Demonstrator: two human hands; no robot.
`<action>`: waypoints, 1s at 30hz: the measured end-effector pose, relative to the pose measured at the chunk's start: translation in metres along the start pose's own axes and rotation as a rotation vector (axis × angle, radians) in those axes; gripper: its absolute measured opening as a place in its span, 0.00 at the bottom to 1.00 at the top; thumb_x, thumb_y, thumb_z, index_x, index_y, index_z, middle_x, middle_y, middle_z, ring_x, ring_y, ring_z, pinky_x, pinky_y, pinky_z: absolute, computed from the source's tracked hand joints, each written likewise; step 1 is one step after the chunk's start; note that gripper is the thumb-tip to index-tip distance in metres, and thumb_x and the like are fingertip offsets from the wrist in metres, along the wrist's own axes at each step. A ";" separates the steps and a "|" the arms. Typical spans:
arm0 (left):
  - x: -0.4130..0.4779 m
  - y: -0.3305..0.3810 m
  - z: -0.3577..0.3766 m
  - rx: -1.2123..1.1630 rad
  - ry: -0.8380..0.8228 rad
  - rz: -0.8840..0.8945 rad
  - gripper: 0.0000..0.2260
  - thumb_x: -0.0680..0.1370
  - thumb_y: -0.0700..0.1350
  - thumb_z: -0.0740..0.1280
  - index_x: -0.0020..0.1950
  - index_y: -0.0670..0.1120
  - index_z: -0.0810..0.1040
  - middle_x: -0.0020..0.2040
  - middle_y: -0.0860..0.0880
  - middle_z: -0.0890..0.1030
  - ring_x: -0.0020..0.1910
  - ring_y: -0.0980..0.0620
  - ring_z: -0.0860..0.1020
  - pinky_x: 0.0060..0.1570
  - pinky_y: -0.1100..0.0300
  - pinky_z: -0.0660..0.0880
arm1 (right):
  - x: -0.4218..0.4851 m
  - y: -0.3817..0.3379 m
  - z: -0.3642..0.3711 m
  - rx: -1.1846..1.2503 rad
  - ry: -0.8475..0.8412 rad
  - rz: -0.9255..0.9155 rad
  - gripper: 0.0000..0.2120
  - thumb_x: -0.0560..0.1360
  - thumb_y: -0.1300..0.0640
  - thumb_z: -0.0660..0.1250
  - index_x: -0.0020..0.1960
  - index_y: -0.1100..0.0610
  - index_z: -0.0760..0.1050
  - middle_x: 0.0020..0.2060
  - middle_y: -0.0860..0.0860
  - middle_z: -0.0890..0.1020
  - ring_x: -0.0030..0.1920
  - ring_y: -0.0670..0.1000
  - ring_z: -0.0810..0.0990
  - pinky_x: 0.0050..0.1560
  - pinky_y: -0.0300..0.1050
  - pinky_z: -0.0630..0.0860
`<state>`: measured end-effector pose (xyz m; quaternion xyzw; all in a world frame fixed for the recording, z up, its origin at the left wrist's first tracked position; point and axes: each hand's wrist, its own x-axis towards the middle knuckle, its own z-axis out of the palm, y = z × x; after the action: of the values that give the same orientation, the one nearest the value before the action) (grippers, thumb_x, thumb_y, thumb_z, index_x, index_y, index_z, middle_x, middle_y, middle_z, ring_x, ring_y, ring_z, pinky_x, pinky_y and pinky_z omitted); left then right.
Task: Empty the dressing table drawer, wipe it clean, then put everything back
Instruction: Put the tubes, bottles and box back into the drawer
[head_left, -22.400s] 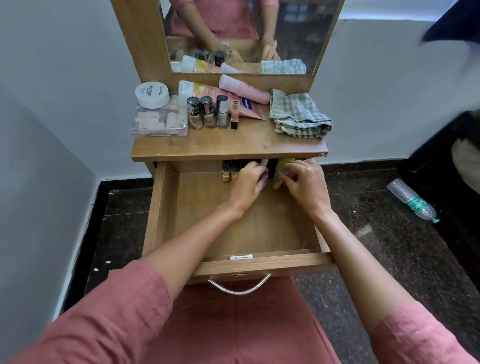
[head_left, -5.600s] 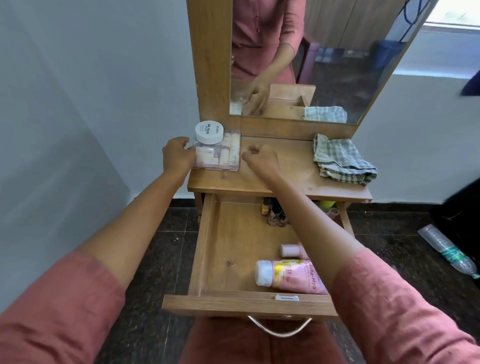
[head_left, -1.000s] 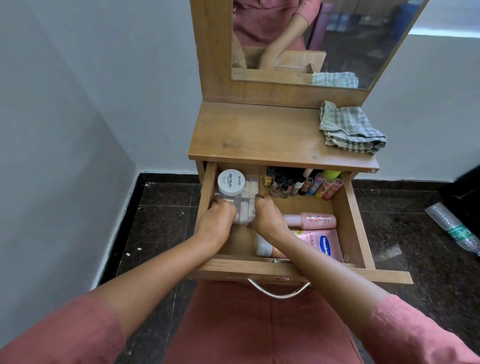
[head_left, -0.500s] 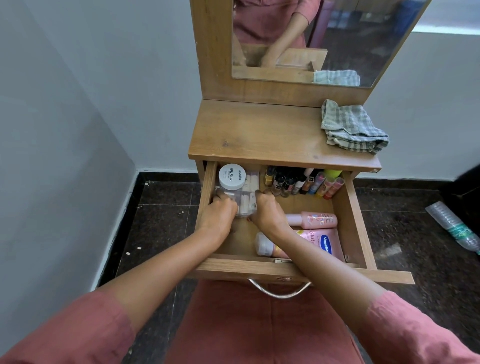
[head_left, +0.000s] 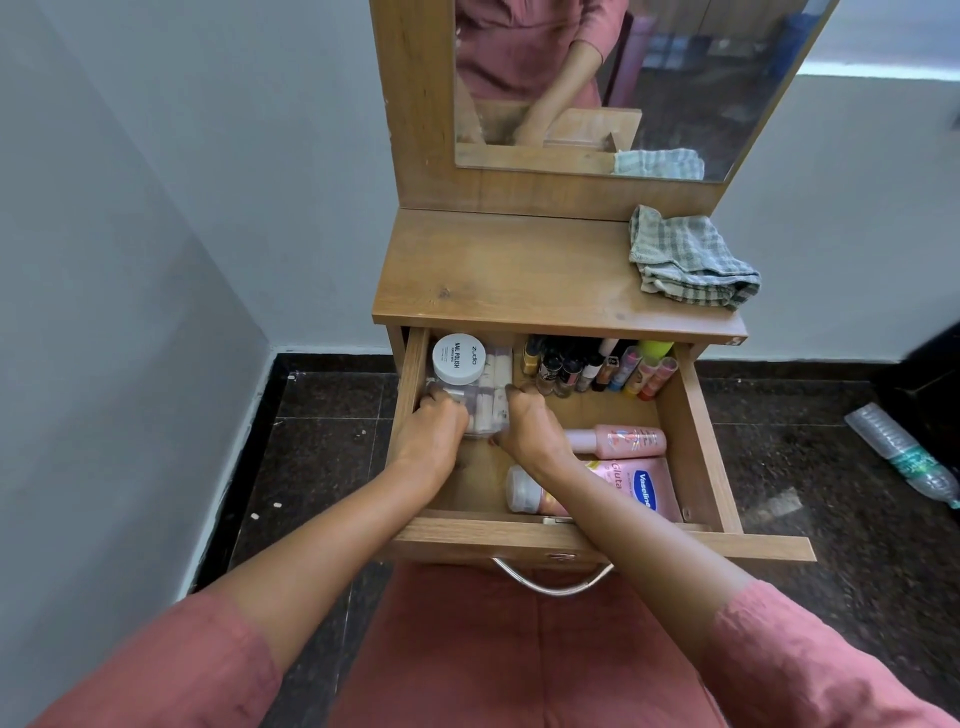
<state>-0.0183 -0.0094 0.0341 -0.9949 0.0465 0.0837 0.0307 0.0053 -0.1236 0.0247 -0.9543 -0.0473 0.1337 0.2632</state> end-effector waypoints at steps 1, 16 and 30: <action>0.000 0.000 0.000 -0.015 0.006 -0.001 0.13 0.76 0.28 0.57 0.58 0.35 0.73 0.57 0.38 0.74 0.55 0.44 0.77 0.52 0.56 0.77 | 0.000 0.000 -0.001 0.003 -0.003 0.003 0.15 0.69 0.63 0.70 0.55 0.65 0.73 0.54 0.61 0.76 0.53 0.60 0.78 0.47 0.48 0.74; -0.021 -0.014 -0.033 -0.571 0.174 -0.119 0.12 0.78 0.40 0.61 0.60 0.42 0.76 0.56 0.43 0.80 0.53 0.44 0.79 0.49 0.53 0.75 | -0.022 0.014 -0.029 0.131 0.071 0.007 0.08 0.73 0.66 0.61 0.42 0.57 0.78 0.45 0.56 0.81 0.47 0.56 0.79 0.48 0.46 0.75; -0.084 -0.052 -0.031 -0.891 0.052 0.011 0.06 0.74 0.45 0.66 0.50 0.52 0.80 0.50 0.59 0.79 0.51 0.65 0.75 0.58 0.66 0.69 | -0.116 0.102 -0.092 0.238 0.372 0.063 0.06 0.72 0.67 0.67 0.47 0.62 0.82 0.40 0.52 0.82 0.37 0.41 0.78 0.39 0.16 0.66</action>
<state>-0.0906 0.0478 0.0815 -0.9126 0.0121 0.0707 -0.4026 -0.0779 -0.2750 0.0747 -0.9257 0.0482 -0.0320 0.3738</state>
